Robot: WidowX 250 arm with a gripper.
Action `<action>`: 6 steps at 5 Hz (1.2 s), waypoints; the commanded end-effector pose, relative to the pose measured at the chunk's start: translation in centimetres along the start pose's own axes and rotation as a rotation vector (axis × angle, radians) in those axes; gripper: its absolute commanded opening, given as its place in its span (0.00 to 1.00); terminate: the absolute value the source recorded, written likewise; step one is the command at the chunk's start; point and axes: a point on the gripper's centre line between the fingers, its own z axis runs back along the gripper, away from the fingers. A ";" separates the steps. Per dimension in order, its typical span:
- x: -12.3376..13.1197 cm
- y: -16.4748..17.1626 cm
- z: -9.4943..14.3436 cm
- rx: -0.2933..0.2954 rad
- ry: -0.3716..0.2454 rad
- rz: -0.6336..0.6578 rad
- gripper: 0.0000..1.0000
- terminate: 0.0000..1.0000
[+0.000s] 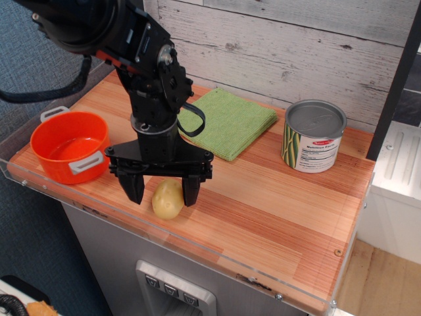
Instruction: Place the egg inside of the bucket.
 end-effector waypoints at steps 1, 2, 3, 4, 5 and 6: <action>0.1 0.0 -0.3 0.027 0.001 0.006 1.00 0.00; 0.1 -0.1 -0.6 0.021 0.005 0.003 1.00 0.00; 0.2 -0.1 -0.1 0.007 -0.009 0.009 0.00 0.00; 1.2 0.3 2.6 -0.013 -0.056 0.039 0.00 0.00; 2.7 1.9 5.8 -0.015 -0.107 0.117 0.00 0.00; 4.0 4.9 7.7 -0.016 -0.127 0.228 0.00 0.00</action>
